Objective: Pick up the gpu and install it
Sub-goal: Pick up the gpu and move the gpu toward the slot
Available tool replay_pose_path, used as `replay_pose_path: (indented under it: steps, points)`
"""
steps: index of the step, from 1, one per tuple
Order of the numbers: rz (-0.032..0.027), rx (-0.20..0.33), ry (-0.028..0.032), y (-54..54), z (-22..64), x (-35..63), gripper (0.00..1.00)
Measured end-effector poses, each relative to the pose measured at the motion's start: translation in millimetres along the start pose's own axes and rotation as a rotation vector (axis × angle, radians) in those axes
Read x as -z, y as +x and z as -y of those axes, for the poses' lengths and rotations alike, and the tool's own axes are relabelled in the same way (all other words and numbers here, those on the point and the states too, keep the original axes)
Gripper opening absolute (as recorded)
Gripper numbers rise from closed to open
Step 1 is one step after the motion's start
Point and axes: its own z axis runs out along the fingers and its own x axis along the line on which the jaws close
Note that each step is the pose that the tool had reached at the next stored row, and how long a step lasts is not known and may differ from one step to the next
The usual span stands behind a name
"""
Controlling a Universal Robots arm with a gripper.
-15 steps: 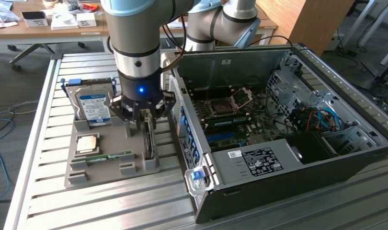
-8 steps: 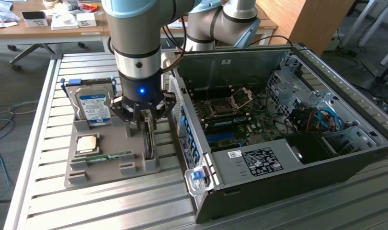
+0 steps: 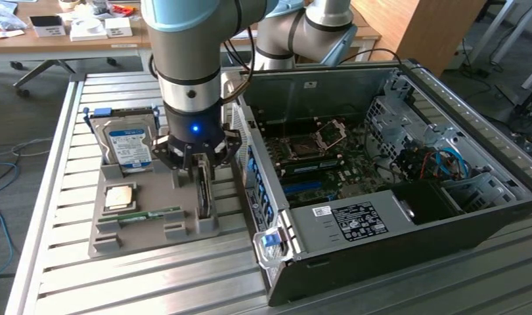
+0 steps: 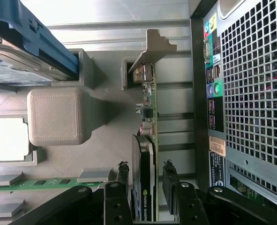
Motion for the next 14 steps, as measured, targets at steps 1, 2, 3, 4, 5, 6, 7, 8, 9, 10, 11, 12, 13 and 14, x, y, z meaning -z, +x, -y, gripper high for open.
replay_pose_path:
  steps: [1, 2, 3, 4, 5, 6, 7, 8, 9, 10, 11, 12, 13, 14]
  points:
    - [0.0002, 0.000, -0.0003, 0.0, 0.0, -0.5, 0.43]
    - [0.0002, 0.000, -0.0002, 0.0, 0.0, -0.7, 0.43]
    - [0.0002, 0.000, -0.0002, 0.0, 0.0, -0.7, 0.43]
    - [0.0002, 0.000, -0.0003, 0.0, 0.0, -0.7, 0.43]
    - [0.0002, 0.000, -0.0002, 0.0, 0.0, -0.7, 0.43]
    - [0.0003, 0.000, -0.0003, 0.0, 0.0, -0.7, 0.43]
    - [0.0004, 0.000, -0.0004, 0.0, 0.0, -1.1, 0.43]
    - [0.0007, 0.000, -0.0007, -0.1, 0.0, -2.1, 0.43]
    - [0.0004, 0.000, -0.0005, 0.0, 0.1, -2.9, 0.43]
    - [0.0002, 0.000, -0.0003, 0.0, 0.1, -3.6, 0.43]
    - [0.0003, 0.000, -0.0004, 0.1, 0.2, -4.5, 0.43]
    - [0.0003, 0.000, -0.0003, 0.1, 0.2, -5.3, 0.43]
    - [0.0002, 0.000, -0.0002, 0.1, 0.3, -6.3, 0.43]
    - [0.0002, 0.000, 0.0000, 0.1, 0.3, -7.6, 0.43]
